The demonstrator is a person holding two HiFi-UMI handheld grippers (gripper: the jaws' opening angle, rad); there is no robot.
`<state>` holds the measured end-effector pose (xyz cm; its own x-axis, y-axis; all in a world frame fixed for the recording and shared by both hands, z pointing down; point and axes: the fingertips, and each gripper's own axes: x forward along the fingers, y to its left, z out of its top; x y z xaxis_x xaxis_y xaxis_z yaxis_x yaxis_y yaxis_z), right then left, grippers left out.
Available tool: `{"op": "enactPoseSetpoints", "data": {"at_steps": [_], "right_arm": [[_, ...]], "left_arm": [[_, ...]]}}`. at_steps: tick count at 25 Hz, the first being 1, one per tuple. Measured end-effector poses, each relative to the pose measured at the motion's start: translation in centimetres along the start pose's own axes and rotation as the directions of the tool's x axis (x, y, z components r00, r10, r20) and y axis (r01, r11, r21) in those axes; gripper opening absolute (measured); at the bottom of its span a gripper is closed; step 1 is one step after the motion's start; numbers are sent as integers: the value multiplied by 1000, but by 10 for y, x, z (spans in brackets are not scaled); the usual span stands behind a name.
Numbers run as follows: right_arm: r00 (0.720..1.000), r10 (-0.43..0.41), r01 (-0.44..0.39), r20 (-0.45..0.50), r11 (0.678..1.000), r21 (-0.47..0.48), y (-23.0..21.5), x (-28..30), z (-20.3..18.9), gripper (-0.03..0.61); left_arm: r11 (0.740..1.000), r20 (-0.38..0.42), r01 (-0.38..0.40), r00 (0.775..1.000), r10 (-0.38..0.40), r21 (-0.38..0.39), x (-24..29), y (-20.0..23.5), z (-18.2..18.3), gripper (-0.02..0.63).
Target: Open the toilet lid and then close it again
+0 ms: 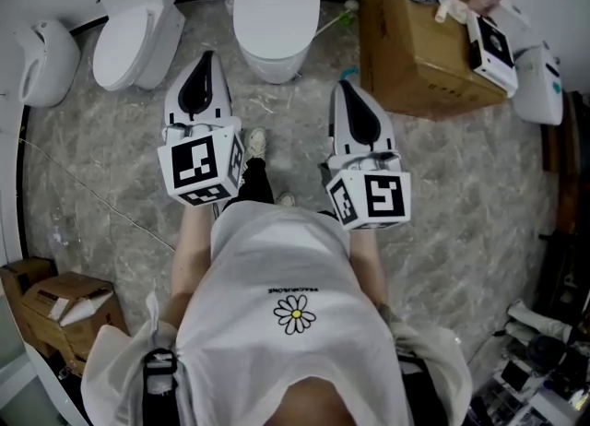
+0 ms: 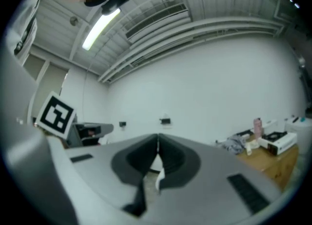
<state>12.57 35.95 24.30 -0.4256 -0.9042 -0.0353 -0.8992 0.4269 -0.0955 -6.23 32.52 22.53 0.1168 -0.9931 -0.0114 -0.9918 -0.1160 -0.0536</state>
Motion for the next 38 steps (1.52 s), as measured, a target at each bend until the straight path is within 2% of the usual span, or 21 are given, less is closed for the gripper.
{"op": "enactPoseSetpoints", "data": {"at_steps": [3, 8, 12, 14, 19, 23, 29, 34, 38], "right_arm": [[999, -33, 33, -4, 999, -10, -9, 8, -2, 31], [999, -43, 43, -16, 999, -7, -15, 30, -11, 31], [999, -30, 30, -44, 1000, -11, -10, 60, -23, 31], [998, -31, 30, -50, 999, -25, -10, 79, -27, 31], [996, -60, 58, -59, 997, -46, -22, 138, -26, 32], [994, -89, 85, -61, 994, -66, -30, 197, -14, 31], [995, -79, 73, -60, 993, -94, -28, 278, -4, 31], [993, -93, 86, -75, 992, -96, -46, 308, -8, 31], [992, -91, 84, -85, 993, -81, -67, 325, -15, 32]], "left_arm": [[1000, 12, 8, 1000, -9, 4, 9, -2, 4, 21], [1000, 11, 14, 1000, -14, -20, 24, 7, -5, 21], [995, 0, 8, 1000, -8, -100, 44, 32, -15, 21], [994, 13, 6, 1000, -4, -113, 61, 44, -14, 21], [994, 54, 24, 998, -18, -103, 120, 66, -8, 21], [991, 56, 72, 996, -66, -110, 176, 80, -2, 21], [990, 62, 113, 992, -108, -79, 250, 112, 8, 21], [992, 11, 99, 995, -99, -84, 285, 115, -8, 21], [992, 4, 95, 995, -95, -83, 303, 105, -13, 21]]}}
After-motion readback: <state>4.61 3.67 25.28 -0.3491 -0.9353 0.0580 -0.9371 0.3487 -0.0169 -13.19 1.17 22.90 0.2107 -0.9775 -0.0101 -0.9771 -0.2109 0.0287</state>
